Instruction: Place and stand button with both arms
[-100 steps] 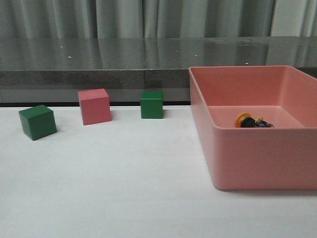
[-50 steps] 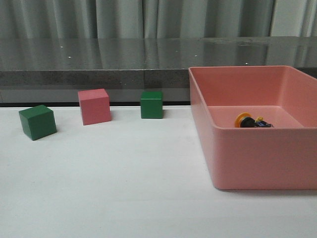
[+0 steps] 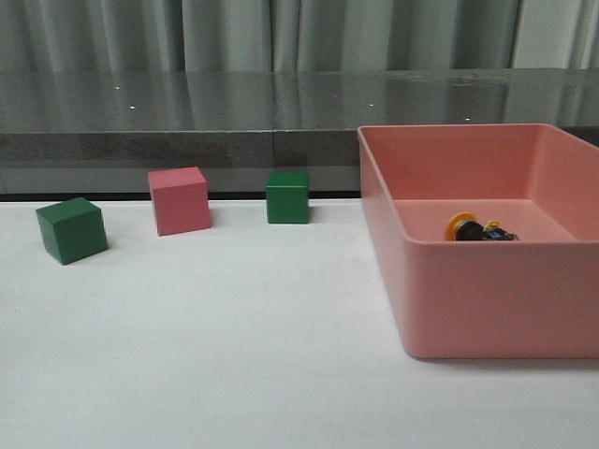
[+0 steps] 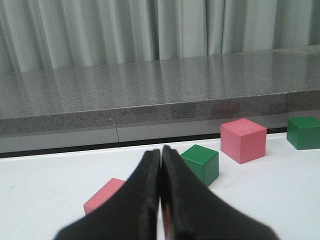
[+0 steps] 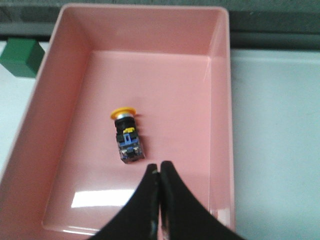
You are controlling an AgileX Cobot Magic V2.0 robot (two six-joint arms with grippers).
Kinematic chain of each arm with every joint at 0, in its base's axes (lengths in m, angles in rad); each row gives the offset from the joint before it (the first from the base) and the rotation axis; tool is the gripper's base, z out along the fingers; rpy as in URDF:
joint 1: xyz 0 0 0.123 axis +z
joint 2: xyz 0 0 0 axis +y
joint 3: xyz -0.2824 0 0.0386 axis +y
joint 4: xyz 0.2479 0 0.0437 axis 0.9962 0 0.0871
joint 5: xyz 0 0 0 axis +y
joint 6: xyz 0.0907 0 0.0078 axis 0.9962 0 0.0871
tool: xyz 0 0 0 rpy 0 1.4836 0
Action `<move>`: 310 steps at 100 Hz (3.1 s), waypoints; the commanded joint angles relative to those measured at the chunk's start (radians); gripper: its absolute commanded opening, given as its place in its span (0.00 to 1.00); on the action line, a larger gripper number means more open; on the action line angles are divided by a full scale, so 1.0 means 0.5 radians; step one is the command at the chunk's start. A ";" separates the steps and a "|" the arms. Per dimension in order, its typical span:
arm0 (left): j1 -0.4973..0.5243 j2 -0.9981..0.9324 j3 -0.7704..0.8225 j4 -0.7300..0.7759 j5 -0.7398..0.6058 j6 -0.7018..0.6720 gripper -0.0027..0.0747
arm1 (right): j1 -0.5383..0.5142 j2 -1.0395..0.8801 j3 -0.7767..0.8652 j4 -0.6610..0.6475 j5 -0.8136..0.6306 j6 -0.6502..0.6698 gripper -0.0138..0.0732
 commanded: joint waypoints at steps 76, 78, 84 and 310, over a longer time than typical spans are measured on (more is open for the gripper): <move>0.006 -0.065 0.059 -0.016 -0.160 -0.020 0.01 | 0.293 0.633 -0.120 0.017 -0.442 -0.315 0.89; 0.006 -0.065 0.059 -0.016 -0.160 -0.020 0.01 | 0.293 0.652 -0.120 0.017 -0.450 -0.321 0.89; 0.006 -0.065 0.059 -0.016 -0.160 -0.020 0.01 | 0.293 0.737 -0.120 0.017 -0.500 -0.331 0.89; 0.006 -0.065 0.059 -0.016 -0.160 -0.020 0.01 | 1.269 1.658 -0.953 0.351 -0.273 -1.930 0.19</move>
